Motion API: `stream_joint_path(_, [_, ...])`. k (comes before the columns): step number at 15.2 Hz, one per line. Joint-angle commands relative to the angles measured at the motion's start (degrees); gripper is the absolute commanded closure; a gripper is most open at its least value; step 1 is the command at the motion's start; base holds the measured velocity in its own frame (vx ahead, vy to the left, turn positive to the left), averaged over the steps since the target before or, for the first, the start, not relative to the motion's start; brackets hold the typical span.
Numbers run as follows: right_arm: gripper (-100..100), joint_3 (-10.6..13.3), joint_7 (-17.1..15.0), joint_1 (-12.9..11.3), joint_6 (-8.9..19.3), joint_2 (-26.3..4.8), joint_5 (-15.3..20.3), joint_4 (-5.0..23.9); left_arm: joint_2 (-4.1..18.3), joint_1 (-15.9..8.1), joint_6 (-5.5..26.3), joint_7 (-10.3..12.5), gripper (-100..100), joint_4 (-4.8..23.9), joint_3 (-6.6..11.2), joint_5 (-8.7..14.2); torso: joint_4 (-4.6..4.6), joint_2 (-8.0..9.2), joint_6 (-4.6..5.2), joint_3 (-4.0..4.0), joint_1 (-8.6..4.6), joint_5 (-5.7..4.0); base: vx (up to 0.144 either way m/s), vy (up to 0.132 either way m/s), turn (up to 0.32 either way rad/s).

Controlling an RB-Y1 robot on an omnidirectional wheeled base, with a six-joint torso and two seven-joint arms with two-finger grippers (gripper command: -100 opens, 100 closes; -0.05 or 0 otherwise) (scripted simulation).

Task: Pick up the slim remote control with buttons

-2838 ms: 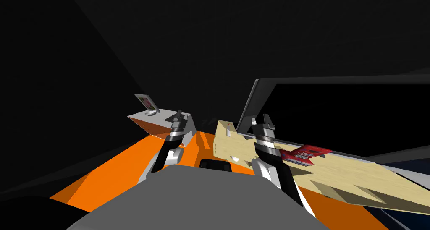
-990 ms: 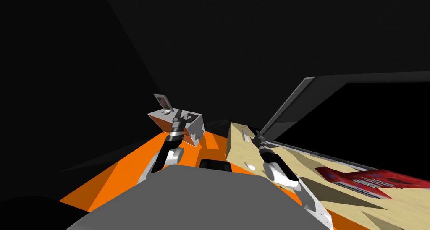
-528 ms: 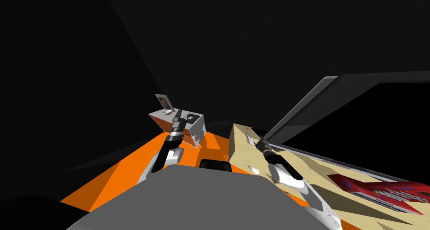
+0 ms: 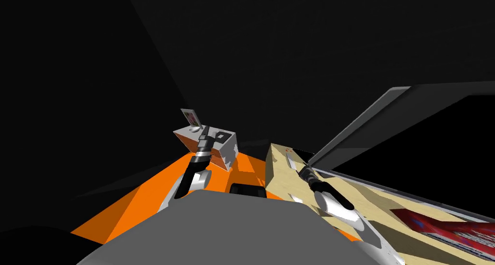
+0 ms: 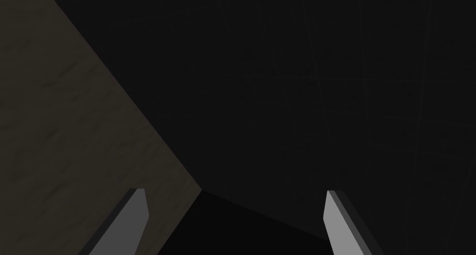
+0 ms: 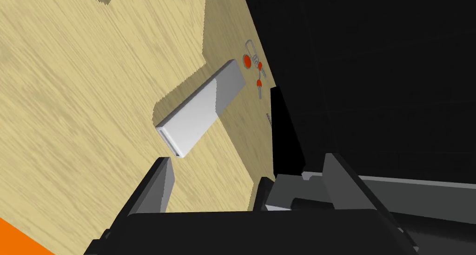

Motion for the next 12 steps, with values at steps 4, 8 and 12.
stream_joint_path(4, [-100, -1.1, -2.4, -1.0, 4.0, -2.3, -3.2, 6.0, 0.0, 0.0, 0.0, 0.0, 0, 0.0, 0.01, 0.0, -0.09, -0.32, 0.05, -0.2, -0.03, 0.0, 0.159, 0.076, 0.107])
stream_joint_path(8, [-100, -2.0, -3.8, -1.5, 6.7, -3.5, -4.9, 10.1, 0.0, 0.0, 0.0, 0.0, 0, 0.0, 0.01, 0.0, -0.06, -0.15, 0.07, -0.11, -0.08, 0.0, 0.096, 0.05, 0.034])
stream_joint_path(12, [-100, -3.8, -6.7, -2.5, 11.9, -5.7, -8.3, 14.7, 0.0, 0.0, 0.0, 0.0, 0, 0.0, 0.01, 0.0, -0.05, -0.08, 0.08, -0.08, -0.2, -0.03, 0.107, 0.036, 0.043])
